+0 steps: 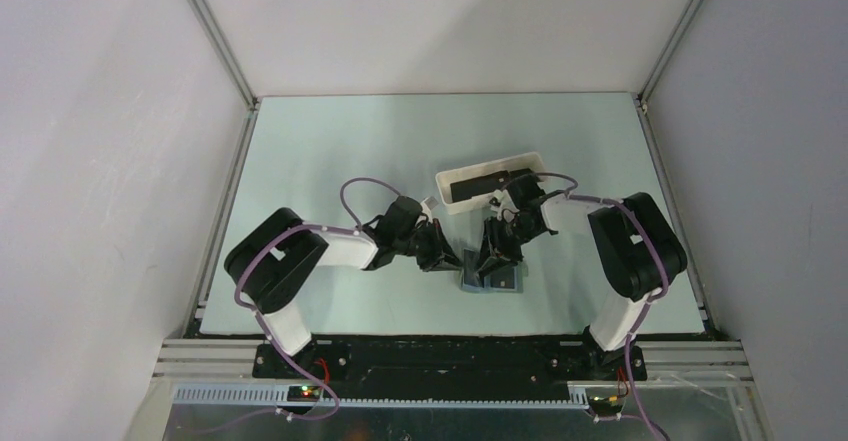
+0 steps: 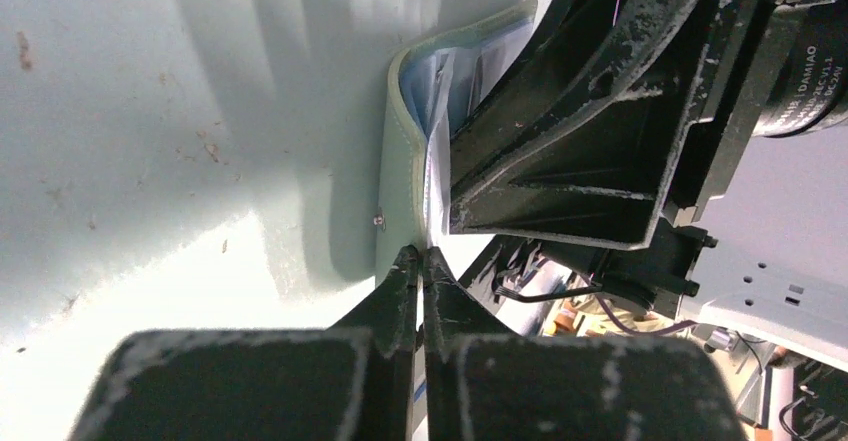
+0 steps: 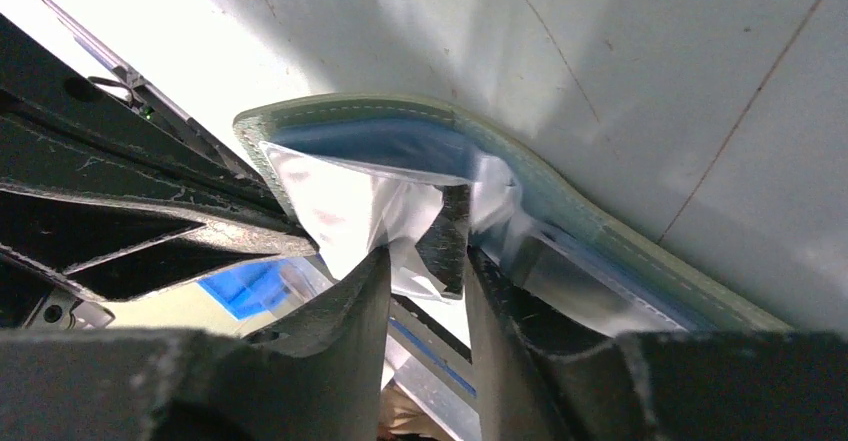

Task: Put the credit cards into the card holder
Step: Close the card holder at the center of the board.

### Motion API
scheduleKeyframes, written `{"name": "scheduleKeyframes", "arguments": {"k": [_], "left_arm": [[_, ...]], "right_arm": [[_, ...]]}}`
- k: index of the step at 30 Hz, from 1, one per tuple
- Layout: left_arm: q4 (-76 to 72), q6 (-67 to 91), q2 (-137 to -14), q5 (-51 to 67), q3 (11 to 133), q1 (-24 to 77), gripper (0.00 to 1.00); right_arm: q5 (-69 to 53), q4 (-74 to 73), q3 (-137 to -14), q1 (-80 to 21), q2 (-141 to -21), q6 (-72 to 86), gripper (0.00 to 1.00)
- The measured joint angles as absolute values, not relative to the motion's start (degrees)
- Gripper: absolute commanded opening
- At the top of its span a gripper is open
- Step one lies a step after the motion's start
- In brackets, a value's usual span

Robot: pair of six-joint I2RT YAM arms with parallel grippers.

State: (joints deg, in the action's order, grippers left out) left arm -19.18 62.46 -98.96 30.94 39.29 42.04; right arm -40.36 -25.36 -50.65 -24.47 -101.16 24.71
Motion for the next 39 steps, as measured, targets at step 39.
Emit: {"name": "scheduleKeyframes", "arguments": {"k": [39], "left_arm": [[11.99, 55.88, -98.83, 18.52, 64.20, 48.21, 0.00]], "right_arm": [[-30.11, -32.99, -50.78, -17.65, -97.19, 19.68, 0.35]]}}
